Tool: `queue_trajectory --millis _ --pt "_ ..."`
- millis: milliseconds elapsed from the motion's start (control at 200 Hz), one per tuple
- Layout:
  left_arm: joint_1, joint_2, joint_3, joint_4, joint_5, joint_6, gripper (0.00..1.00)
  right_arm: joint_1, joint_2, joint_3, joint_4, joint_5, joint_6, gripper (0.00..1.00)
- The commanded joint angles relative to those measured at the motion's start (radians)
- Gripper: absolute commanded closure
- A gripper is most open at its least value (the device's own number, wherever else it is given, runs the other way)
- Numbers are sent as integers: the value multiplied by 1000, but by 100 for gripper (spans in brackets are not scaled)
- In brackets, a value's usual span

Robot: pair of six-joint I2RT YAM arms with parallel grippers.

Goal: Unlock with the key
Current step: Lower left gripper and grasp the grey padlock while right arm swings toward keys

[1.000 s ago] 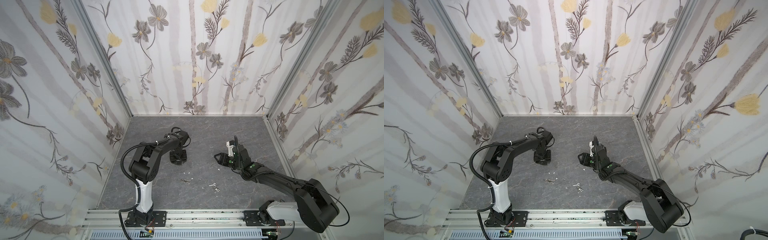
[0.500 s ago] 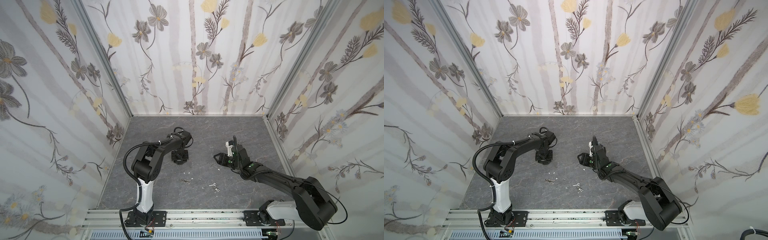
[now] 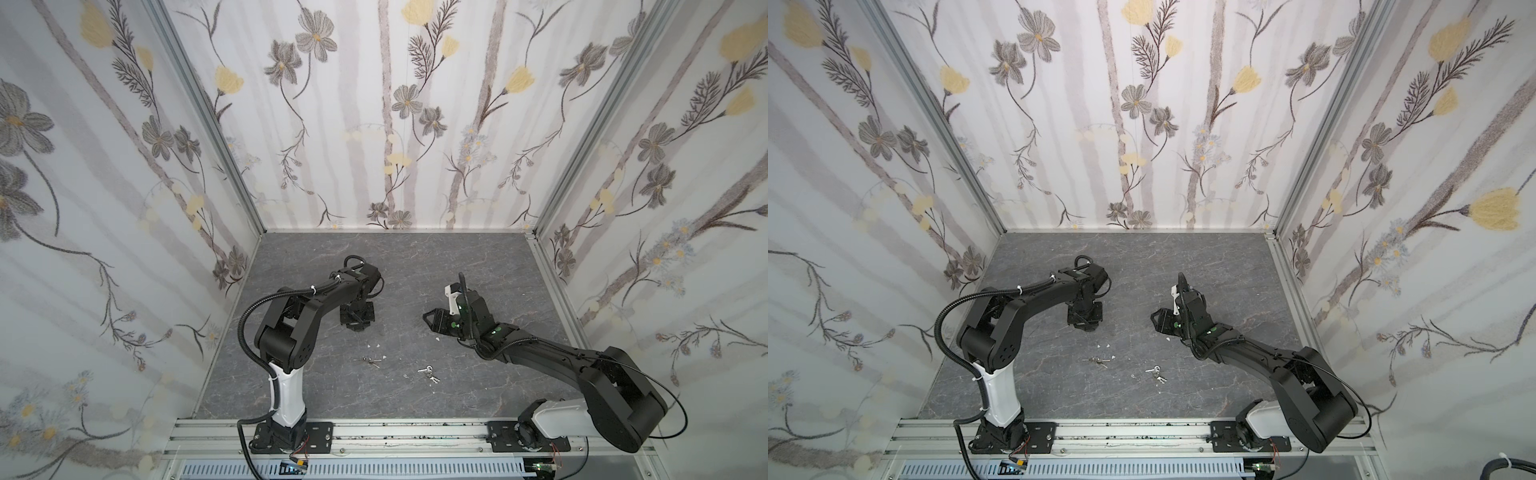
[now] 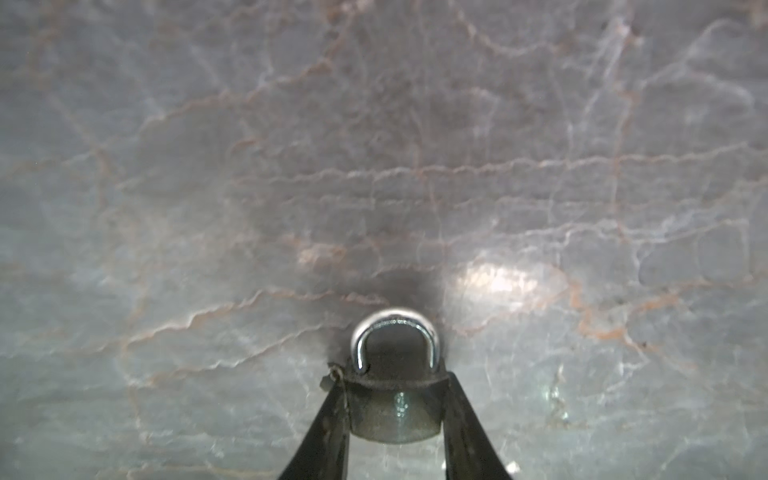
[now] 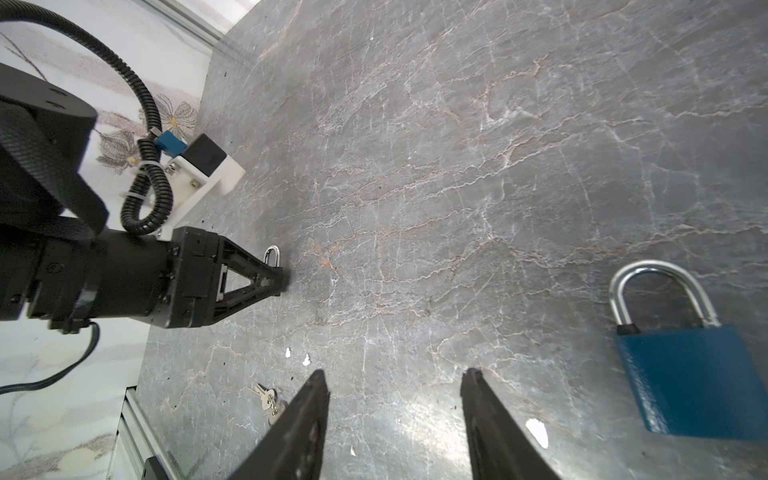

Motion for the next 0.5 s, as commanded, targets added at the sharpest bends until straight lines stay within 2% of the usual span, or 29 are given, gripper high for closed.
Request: queue_trajectory --millis 0,200,330,495 --pt "3 -61 5 -7 4 -19 75 15 13 23 11 0 -30 47" --pt "16 -148 9 -20 20 -21 75 38 26 36 41 -34 -51 47" --pt "30 -191 -4 -29 -4 -29 75 82 57 87 23 -69 -120 50" --pt "62 -254 -73 -8 -17 -58 75 158 183 207 -53 -87 -222 58"
